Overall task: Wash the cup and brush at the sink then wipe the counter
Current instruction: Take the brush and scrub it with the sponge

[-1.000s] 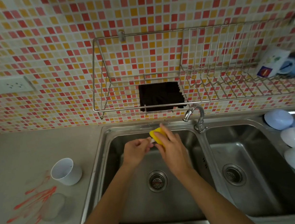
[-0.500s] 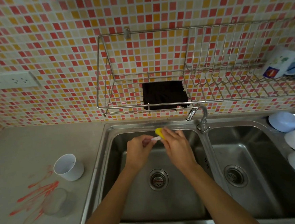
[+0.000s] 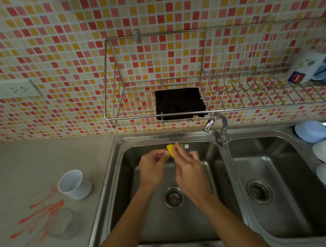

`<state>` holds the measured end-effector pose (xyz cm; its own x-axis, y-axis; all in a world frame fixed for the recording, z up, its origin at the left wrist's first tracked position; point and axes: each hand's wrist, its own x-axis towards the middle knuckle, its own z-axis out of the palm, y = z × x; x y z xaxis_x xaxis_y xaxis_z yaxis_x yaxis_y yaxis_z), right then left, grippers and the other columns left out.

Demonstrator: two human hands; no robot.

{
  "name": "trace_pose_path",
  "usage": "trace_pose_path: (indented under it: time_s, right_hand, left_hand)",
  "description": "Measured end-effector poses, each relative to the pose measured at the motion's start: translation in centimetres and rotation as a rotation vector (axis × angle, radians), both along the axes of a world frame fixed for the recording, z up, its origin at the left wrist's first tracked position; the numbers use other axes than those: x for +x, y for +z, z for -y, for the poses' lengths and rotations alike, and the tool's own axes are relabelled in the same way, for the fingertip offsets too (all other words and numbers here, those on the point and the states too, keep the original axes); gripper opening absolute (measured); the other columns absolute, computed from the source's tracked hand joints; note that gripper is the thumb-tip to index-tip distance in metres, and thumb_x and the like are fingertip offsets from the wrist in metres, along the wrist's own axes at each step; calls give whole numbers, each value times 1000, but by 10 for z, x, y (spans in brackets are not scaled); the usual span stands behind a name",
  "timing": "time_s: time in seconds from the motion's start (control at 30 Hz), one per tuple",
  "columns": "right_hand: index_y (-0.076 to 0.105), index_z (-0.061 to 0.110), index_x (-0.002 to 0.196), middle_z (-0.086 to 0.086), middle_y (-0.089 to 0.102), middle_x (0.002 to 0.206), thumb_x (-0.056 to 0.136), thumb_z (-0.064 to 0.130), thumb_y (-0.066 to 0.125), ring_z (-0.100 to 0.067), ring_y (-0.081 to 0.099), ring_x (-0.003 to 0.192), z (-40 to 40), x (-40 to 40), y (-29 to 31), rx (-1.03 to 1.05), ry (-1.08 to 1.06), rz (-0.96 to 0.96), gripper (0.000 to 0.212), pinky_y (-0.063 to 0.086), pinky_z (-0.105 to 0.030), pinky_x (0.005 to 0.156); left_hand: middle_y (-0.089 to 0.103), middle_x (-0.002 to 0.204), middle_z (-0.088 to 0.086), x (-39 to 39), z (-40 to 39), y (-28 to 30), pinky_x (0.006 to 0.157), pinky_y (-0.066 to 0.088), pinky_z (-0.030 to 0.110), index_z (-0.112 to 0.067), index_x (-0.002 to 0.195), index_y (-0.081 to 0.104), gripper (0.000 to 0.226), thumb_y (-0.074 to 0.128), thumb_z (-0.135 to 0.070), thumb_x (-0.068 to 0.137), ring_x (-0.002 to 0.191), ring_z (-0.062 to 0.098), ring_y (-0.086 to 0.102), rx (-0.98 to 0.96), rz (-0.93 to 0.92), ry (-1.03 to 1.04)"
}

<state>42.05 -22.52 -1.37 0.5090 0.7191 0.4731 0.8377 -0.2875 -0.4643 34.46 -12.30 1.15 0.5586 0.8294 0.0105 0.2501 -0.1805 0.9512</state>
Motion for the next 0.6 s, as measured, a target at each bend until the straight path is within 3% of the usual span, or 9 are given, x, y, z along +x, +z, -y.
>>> trace_pose_path:
  time_s: [0.13, 0.3, 0.43, 0.6]
  right_hand:
    - [58, 17, 132, 3, 52, 140, 88, -1, 58, -12, 38, 89, -2, 18, 4, 39, -150, -139, 47, 48, -22, 77]
    - [52, 16, 137, 4, 48, 145, 89, 0, 58, -15, 44, 92, -5, -2, 4, 32, 25, -49, 51, 49, -21, 79]
    - [53, 17, 136, 4, 49, 143, 92, 1, 55, -16, 46, 94, -2, 17, 1, 87, -169, -199, 47, 55, -35, 81]
    - [47, 13, 140, 1, 44, 148, 90, 3, 58, -16, 45, 98, -2, -17, -4, 104, 48, -33, 52, 47, -22, 83]
  left_hand:
    - [74, 84, 5, -2, 1, -2, 68, 50, 9, -6, 96, 73, 15, 69, -14, 85, 73, 3, 67, -80, 68, 11]
    - [75, 87, 11, -3, -5, -5, 83, 55, 33, -6, 94, 74, 15, 69, -17, 85, 86, 26, 70, -224, 138, 21]
    - [74, 87, 12, -6, -6, -3, 80, 56, 26, -7, 89, 73, 14, 69, -20, 85, 84, 21, 69, -276, 180, 78]
    - [74, 91, 11, -6, -9, 2, 79, 56, 22, -4, 96, 72, 22, 62, -23, 91, 86, 17, 70, -359, 168, 21]
